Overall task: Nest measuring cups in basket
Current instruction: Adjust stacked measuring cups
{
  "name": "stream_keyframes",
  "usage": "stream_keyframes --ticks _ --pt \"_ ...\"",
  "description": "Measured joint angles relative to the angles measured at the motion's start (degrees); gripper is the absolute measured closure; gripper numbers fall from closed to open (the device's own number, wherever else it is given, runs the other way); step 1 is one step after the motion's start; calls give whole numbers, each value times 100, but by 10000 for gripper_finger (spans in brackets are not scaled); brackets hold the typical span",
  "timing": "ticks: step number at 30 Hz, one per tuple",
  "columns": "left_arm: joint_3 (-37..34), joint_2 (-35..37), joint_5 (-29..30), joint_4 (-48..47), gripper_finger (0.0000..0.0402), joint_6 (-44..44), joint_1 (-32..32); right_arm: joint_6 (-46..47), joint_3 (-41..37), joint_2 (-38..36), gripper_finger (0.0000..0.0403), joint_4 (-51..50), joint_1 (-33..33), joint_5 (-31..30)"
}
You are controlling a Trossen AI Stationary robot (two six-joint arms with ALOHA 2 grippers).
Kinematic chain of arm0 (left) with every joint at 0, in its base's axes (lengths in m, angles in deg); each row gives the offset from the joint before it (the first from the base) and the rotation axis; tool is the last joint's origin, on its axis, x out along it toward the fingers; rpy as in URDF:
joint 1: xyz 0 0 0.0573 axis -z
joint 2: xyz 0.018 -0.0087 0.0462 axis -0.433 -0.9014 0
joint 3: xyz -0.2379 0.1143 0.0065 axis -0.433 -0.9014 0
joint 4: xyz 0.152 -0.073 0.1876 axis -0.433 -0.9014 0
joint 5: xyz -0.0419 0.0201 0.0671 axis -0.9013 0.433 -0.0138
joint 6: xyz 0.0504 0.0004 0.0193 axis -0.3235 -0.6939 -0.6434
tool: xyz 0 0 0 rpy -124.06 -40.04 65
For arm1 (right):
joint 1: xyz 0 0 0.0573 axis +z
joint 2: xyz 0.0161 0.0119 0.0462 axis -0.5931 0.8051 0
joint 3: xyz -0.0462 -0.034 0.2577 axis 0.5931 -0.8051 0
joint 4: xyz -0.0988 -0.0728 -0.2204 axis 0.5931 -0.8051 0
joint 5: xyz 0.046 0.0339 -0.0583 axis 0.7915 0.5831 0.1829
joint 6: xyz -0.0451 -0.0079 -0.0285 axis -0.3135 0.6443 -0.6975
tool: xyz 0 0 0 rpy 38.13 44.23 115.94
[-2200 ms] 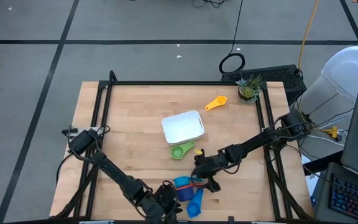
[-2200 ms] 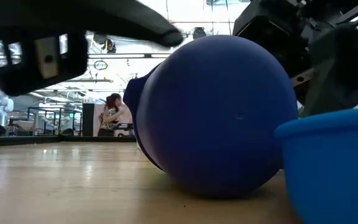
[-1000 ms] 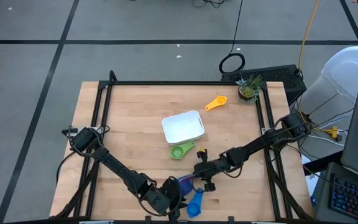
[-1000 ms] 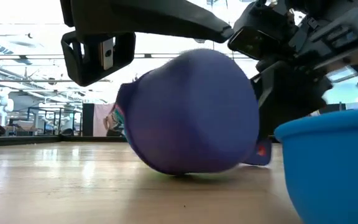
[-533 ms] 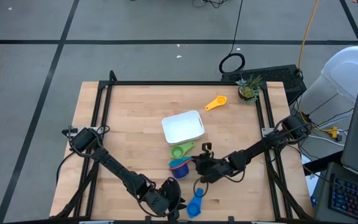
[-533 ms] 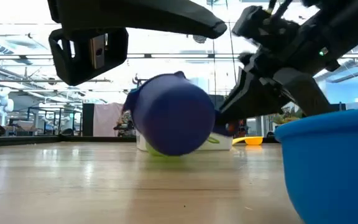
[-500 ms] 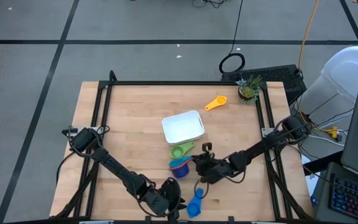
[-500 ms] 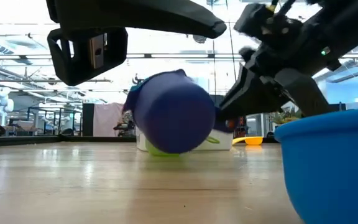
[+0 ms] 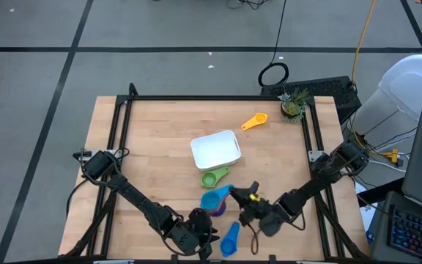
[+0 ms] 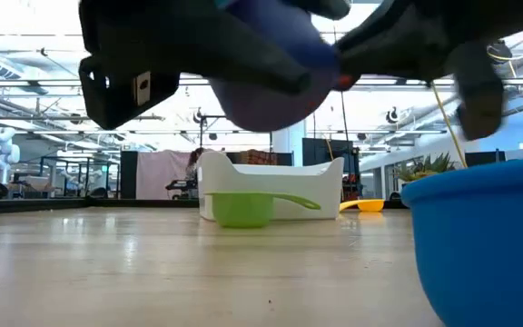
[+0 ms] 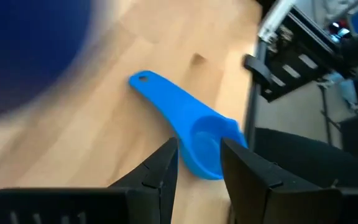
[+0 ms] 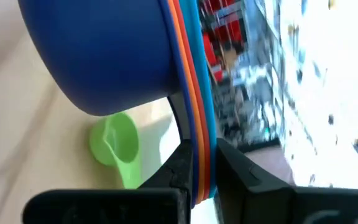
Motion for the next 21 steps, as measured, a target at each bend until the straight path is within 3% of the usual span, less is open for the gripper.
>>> stream_keyframes --ticks 3,9,21 --pt "-4 6 446 -61 279 106 2 -245 0 -4 376 -127 164 228" --pt "-10 175 1093 222 280 -56 -2 184 -523 -13 376 -430 224 282" --pt "4 834 1387 -614 280 -218 -62 852 -1379 -2 376 -134 220 -11"
